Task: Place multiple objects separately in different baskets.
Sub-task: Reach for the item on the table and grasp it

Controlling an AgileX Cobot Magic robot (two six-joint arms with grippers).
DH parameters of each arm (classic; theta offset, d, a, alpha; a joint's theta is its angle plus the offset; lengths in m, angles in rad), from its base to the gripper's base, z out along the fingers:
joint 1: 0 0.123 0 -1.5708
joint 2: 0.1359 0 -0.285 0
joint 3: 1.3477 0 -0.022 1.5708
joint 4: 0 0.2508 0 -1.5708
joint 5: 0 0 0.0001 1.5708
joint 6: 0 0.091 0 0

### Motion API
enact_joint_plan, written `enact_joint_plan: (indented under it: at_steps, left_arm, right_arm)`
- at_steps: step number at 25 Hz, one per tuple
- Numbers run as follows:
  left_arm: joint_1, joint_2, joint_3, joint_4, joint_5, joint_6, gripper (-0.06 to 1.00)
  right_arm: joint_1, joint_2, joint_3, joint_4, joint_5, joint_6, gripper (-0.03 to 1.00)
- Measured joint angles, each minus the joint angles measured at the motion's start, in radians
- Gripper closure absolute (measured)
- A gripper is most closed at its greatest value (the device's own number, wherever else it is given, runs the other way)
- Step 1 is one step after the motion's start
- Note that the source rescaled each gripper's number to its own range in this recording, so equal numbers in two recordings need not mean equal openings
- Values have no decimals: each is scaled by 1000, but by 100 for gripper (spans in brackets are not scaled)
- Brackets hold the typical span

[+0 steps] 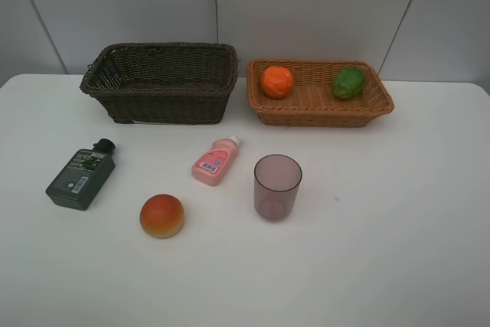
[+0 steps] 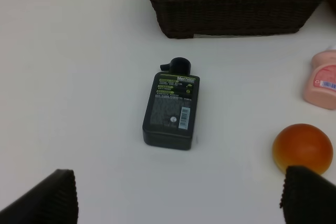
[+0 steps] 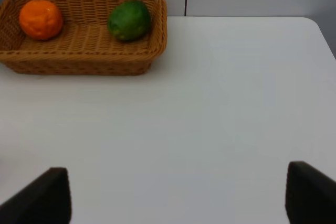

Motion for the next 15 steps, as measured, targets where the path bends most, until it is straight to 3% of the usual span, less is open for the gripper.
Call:
enact_joint_plan:
  at_steps: [15]
  left_arm:
    - [0, 0, 0, 0, 0, 0, -6]
  right_arm:
    - [0, 0, 0, 0, 0, 0, 27]
